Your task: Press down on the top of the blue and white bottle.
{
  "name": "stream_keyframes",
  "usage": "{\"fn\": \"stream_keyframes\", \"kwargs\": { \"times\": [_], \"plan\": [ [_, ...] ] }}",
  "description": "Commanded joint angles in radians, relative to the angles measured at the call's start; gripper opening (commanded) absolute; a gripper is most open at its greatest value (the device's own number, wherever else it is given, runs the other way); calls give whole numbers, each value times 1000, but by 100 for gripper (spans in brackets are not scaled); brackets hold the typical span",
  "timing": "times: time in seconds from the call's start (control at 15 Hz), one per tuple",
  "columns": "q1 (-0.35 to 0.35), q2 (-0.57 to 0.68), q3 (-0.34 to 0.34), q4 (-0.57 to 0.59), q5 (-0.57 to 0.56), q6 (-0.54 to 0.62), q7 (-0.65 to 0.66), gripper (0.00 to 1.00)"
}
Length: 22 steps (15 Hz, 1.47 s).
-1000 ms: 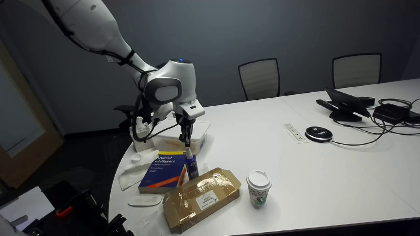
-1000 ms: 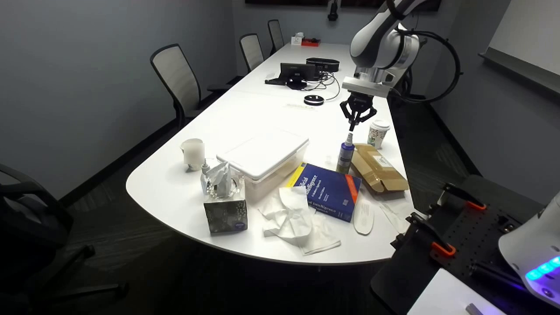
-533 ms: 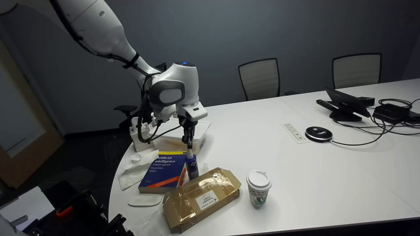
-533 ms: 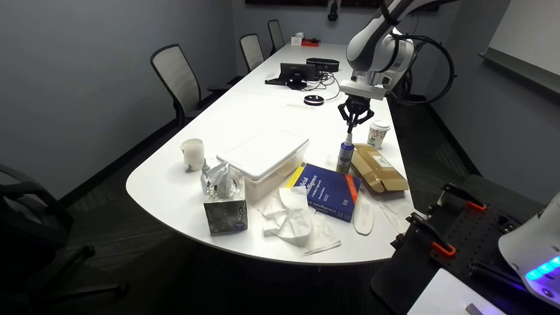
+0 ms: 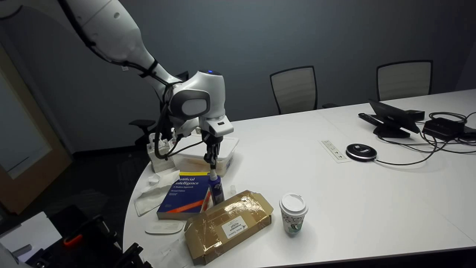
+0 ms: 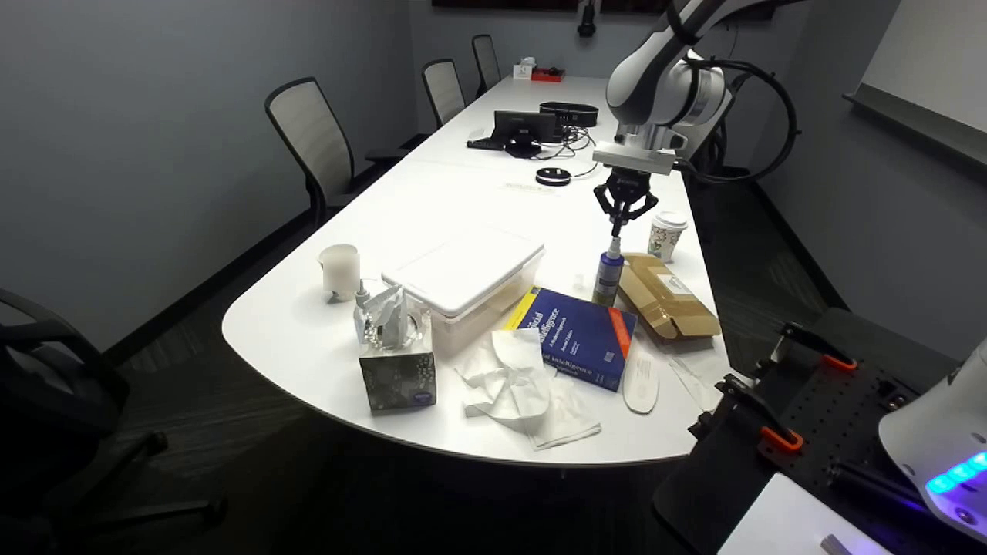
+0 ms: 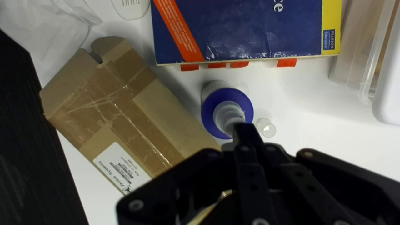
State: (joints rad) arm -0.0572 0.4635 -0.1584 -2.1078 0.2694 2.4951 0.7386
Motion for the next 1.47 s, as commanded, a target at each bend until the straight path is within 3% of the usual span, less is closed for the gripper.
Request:
{"fn": "stream_keyframes", "kwargs": {
  "times": [0.0, 0.8, 1.4],
  "plan": [
    [19, 40, -4, 18, -6, -32, 48, 0],
    [41, 75, -8, 8, -20, 1, 149, 0],
    [56, -38, -69, 19, -151, -78, 239, 0]
  ]
}}
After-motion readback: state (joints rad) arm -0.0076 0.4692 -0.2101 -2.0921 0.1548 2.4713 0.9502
